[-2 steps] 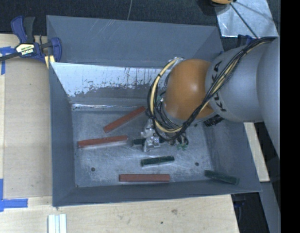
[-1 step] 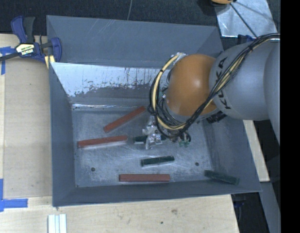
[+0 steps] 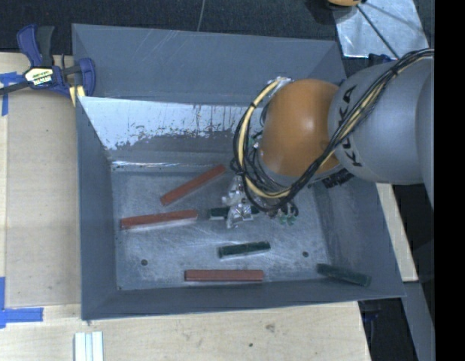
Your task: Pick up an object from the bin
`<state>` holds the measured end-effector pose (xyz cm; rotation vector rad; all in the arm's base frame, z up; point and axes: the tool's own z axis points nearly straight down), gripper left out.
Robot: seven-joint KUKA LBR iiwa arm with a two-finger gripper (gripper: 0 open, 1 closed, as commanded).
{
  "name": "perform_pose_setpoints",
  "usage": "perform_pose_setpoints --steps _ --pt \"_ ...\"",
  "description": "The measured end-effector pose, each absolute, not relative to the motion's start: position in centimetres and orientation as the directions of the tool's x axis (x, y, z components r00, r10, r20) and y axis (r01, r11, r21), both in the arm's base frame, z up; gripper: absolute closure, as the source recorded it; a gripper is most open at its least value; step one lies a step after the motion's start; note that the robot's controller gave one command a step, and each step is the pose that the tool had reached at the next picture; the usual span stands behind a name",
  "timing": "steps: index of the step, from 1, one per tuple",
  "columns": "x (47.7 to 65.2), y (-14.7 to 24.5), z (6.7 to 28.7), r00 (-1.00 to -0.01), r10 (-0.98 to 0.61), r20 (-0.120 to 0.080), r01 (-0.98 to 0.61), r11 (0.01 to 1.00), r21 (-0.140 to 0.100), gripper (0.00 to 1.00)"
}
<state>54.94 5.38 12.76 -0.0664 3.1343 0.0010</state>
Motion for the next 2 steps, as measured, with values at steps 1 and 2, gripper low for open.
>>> perform_pose_setpoints --steps 1,2 --pt "54.93 5.37 13.40 -0.999 -0.042 -0.006 -0.042 0.999 0.000 1.00" --pt "54.95 5.37 13.82 -0.999 -0.043 -0.006 -0.043 0.999 0.000 1.00"
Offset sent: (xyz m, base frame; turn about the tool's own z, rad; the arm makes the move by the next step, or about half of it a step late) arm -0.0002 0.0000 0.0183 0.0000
